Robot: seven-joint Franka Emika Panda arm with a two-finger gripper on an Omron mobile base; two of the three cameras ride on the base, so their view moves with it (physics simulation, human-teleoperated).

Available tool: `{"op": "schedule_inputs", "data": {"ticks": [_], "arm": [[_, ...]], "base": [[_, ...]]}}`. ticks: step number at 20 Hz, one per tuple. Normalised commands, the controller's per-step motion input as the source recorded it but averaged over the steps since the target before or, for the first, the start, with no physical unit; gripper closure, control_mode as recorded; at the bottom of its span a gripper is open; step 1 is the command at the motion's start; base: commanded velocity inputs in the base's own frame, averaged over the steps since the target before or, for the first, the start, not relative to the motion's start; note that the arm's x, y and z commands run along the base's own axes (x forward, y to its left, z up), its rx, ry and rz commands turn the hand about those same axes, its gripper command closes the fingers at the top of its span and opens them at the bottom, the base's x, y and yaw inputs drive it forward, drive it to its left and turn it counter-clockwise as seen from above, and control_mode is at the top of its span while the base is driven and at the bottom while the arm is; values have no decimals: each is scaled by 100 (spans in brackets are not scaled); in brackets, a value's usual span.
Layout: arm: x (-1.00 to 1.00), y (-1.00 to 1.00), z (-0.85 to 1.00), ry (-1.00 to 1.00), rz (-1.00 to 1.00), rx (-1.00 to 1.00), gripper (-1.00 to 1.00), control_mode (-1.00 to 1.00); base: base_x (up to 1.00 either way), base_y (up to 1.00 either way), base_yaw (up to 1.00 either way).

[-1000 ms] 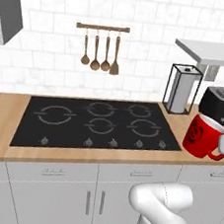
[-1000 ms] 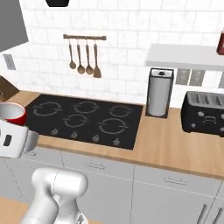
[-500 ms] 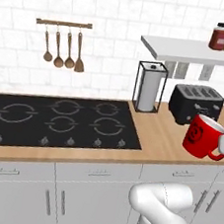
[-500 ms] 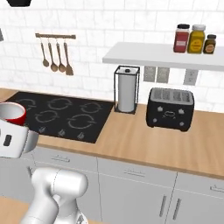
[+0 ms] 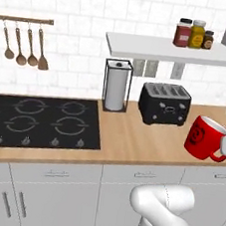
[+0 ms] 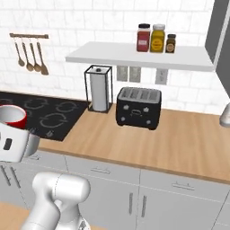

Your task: Gather all objects into one cabinet and sort the glasses and bowls to opposite sides.

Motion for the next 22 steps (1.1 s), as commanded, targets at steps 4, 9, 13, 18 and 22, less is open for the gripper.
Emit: {"op": "schedule_inputs", "data": {"ticks": [4, 9, 13, 18, 22], "arm": [[0, 0, 0, 0, 0, 0, 100, 100], [0, 0, 0, 0, 0, 0, 100, 100], [0, 0, 0, 0, 0, 0, 100, 100], [0, 0, 0, 0, 0, 0, 100, 100], [0, 0, 0, 0, 0, 0, 100, 100]], "base": [[-8, -69, 0], [-7, -65, 0], [-67, -27, 5], [-22, -49, 2], [0, -71, 0]]}}
